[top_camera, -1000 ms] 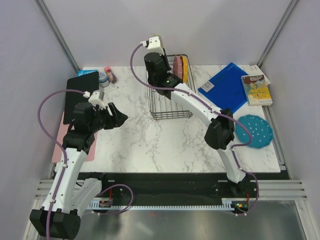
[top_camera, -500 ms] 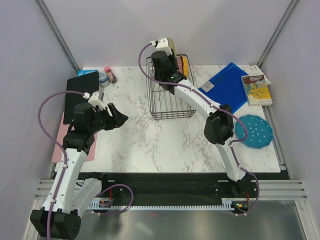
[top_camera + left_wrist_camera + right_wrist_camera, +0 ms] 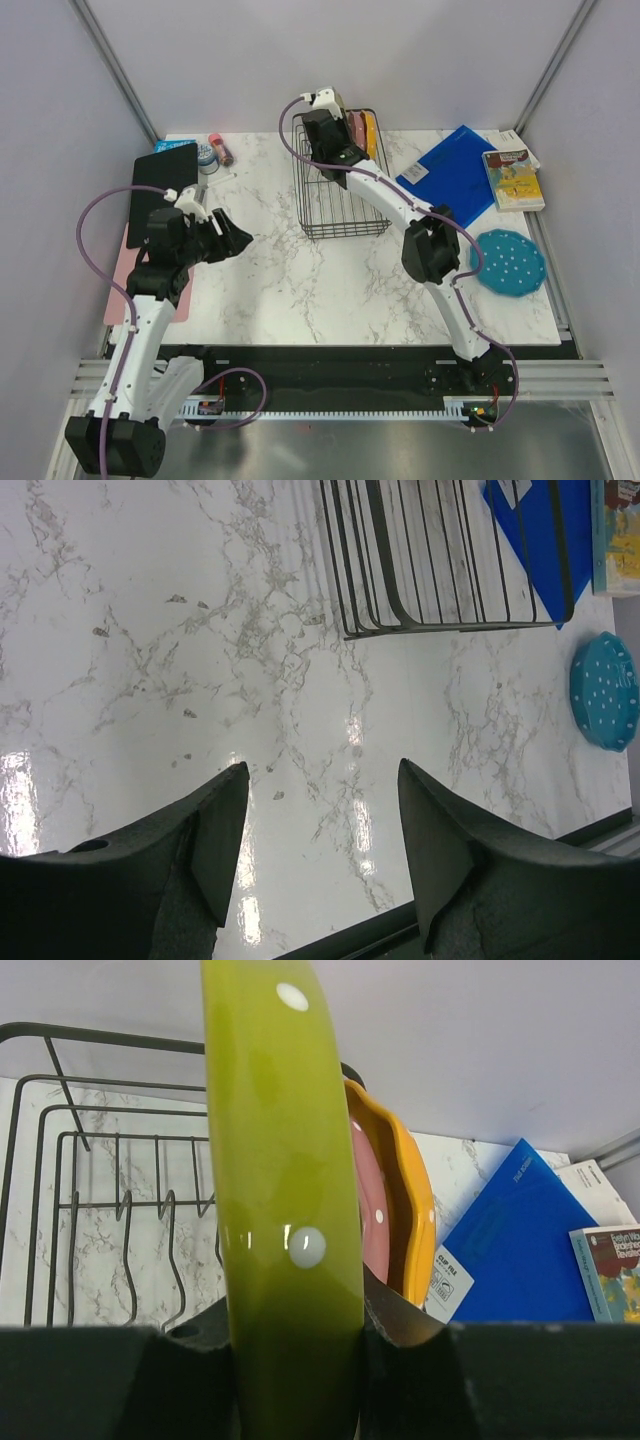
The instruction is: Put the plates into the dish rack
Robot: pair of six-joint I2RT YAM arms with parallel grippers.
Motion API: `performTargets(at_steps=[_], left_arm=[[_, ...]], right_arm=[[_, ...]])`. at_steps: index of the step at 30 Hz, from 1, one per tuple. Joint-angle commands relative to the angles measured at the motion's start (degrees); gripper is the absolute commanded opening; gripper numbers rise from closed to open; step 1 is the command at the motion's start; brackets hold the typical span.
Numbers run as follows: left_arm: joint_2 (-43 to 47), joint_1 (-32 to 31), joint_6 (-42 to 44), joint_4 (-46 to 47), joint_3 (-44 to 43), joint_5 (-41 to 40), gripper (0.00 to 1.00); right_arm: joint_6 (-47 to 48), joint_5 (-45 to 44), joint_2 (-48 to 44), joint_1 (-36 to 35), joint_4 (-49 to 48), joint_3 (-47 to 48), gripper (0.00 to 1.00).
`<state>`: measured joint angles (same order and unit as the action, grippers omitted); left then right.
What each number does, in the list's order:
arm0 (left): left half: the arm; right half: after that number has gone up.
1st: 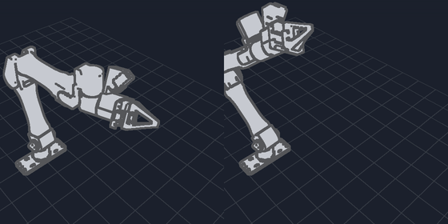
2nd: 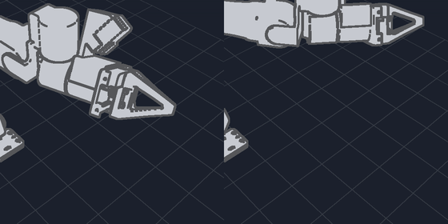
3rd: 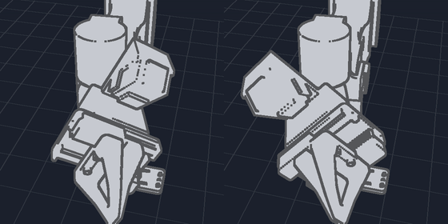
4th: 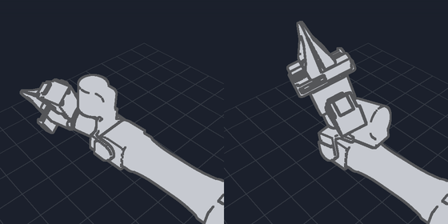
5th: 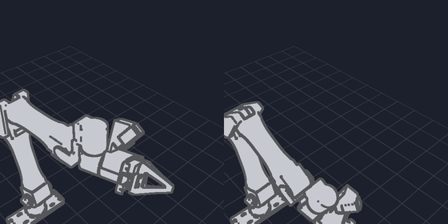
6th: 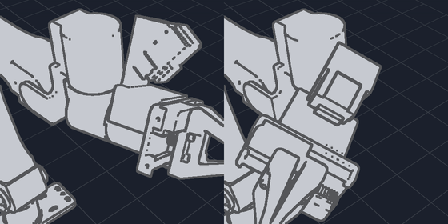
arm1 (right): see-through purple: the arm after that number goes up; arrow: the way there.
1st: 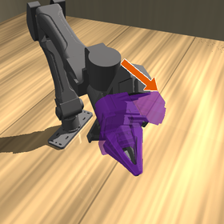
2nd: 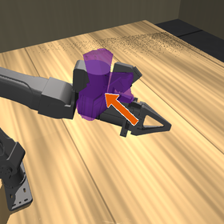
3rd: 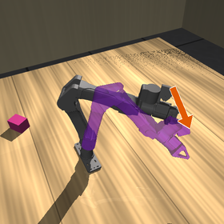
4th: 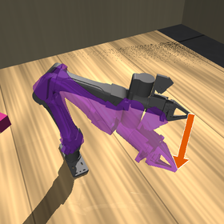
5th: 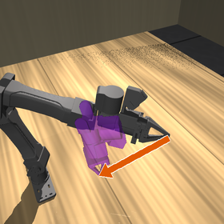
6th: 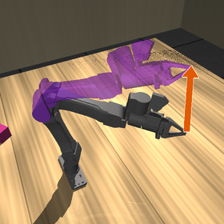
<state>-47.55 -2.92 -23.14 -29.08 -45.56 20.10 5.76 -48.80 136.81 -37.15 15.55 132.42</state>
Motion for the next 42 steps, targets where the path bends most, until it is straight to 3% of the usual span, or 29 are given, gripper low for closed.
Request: performTargets(at_steps=[1,22,23,24,26,27,30,35,38,42], left_arm=[[-0.7,0.7,-1.4,1.0,0.1,2.0,0.68],[-3.7,2.1,-1.4,1.7,0.1,2.7,0.67],[-3.8,2.2,-1.3,1.7,0.0,2.8,0.67],[-3.8,2.2,-1.3,1.7,-0.1,2.7,0.67],[-3.8,2.2,-1.3,1.7,-0.3,2.8,0.67],[-3.7,2.2,-1.4,1.7,-0.3,2.8,0.67],[-3.3,2.2,-1.4,2.4,0.1,2.8,0.68],[-2.5,2.1,-1.6,3.2,0.7,2.5,0.7],[-2.4,2.0,-2.8,4.0,0.9,2.1,0.71],[-3.0,1.3,-0.5,4.8,0.7,0.4,0.71]], right_arm=[[-1.3,-0.3,-0.2,1.1,-5.4,5.6,0.0],[-3.3,1.2,8.1,3.3,-3.5,7.5,0.01],[-3.0,1.0,8.3,3.3,-3.6,7.7,0.05],[-2.7,1.0,8.0,3.3,-3.7,7.7,0.19],[-2.1,0.8,7.1,3.2,-4.2,7.2,0.31],[-1.6,0.9,5.7,3.1,-5.1,6.8,0.43],[1.2,1.1,0.9,2.3,-6.9,4.3,0.62],[5.2,3.5,-12.4,-0.7,-10.0,-8.7,0.72],[2.9,7.2,-24.2,-1.8,-5.2,-19.0,0.84],[5.4,24.3,-44.3,0.1,6.8,-36.6,0.97]])
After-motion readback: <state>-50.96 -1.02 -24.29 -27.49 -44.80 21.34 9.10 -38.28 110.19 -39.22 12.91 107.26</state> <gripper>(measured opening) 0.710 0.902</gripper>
